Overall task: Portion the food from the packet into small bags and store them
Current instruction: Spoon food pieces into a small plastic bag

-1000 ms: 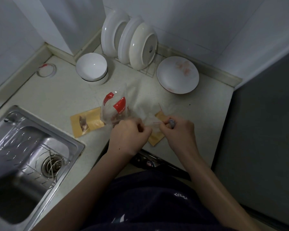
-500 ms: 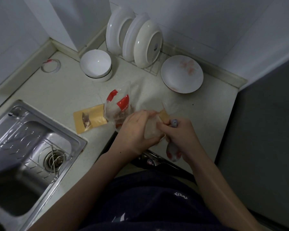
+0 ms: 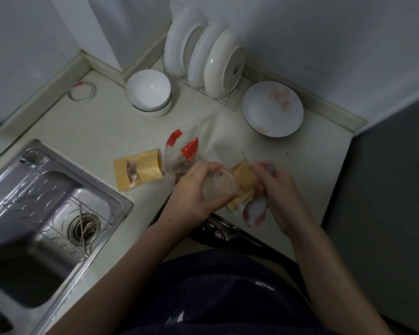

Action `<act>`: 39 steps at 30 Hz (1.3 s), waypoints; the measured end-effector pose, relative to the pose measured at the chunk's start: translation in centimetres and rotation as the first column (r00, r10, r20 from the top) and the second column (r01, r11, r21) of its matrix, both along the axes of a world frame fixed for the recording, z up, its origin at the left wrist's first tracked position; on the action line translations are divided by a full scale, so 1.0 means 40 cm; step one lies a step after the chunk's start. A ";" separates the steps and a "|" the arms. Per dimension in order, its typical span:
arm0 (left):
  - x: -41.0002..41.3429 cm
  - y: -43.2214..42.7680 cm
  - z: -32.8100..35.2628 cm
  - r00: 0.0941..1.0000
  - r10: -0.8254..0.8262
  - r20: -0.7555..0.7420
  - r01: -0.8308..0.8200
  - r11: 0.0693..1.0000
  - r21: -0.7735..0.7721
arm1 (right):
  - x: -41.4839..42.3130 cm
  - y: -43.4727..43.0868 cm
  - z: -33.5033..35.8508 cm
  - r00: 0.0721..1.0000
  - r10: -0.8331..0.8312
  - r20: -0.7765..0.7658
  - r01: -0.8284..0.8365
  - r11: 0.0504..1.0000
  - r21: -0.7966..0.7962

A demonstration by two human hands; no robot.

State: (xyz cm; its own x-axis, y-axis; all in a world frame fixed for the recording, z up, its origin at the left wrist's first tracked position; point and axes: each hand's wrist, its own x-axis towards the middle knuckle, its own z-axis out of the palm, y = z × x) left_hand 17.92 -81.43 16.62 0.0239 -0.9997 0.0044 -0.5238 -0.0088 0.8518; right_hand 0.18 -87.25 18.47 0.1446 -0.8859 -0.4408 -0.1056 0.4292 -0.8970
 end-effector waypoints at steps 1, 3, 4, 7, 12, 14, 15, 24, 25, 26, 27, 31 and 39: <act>0.005 0.003 -0.002 1.000 0.010 0.002 -0.010 1.000 0.006 | -0.005 -0.010 0.004 0.998 -0.056 0.026 0.056 0.998 0.020; 0.016 0.012 -0.003 1.000 0.011 0.020 -0.012 1.000 0.023 | -0.012 -0.031 0.016 0.990 -0.131 0.051 0.130 0.991 0.033; 0.020 0.017 -0.003 1.000 0.011 0.027 -0.012 0.999 0.035 | -0.014 -0.040 0.024 0.986 -0.156 0.052 0.155 0.988 0.013; 0.037 0.036 -0.006 0.999 0.022 0.031 -0.025 0.997 0.079 | 0.002 -0.057 0.054 0.990 -0.139 -0.004 0.137 0.976 -0.169; 0.077 0.067 -0.021 0.993 0.118 0.007 -0.117 0.980 0.160 | 0.079 -0.084 0.106 0.982 0.088 -0.167 -0.152 0.894 -0.421; 0.094 0.083 -0.026 0.983 0.183 -0.001 -0.181 0.969 0.171 | 0.118 -0.097 0.126 0.970 0.172 -0.170 -0.234 0.848 -0.476; 0.102 0.091 -0.027 0.976 0.217 -0.003 -0.213 0.963 0.164 | 0.140 -0.103 0.135 0.959 0.221 -0.177 -0.280 0.824 -0.493; 0.146 0.131 -0.037 0.917 0.393 -0.065 -0.380 0.913 0.149 | 0.298 -0.153 0.101 0.532 0.429 -0.730 -0.839 0.386 -0.384; 0.149 0.133 -0.037 0.912 0.402 -0.075 -0.389 0.910 0.147 | 0.306 -0.161 0.088 0.436 0.418 -0.797 -0.891 0.326 -0.316; 0.152 0.135 -0.038 0.909 0.409 -0.081 -0.396 0.907 0.142 | 0.314 -0.167 0.073 0.353 0.399 -0.846 -0.927 0.274 -0.258; 0.156 0.137 -0.038 0.906 0.414 -0.082 -0.402 0.906 0.136 | 0.321 -0.174 0.060 0.285 0.378 -0.881 -0.950 0.237 -0.206; 0.167 0.150 -0.043 0.896 0.438 -0.070 -0.427 0.895 0.126 | 0.347 -0.196 0.031 0.111 0.343 -0.933 -0.981 0.190 -0.047; 0.180 0.155 -0.048 0.894 0.444 -0.065 -0.433 0.892 0.130 | 0.407 -0.206 -0.039 -0.150 0.276 -0.949 -0.948 0.232 0.217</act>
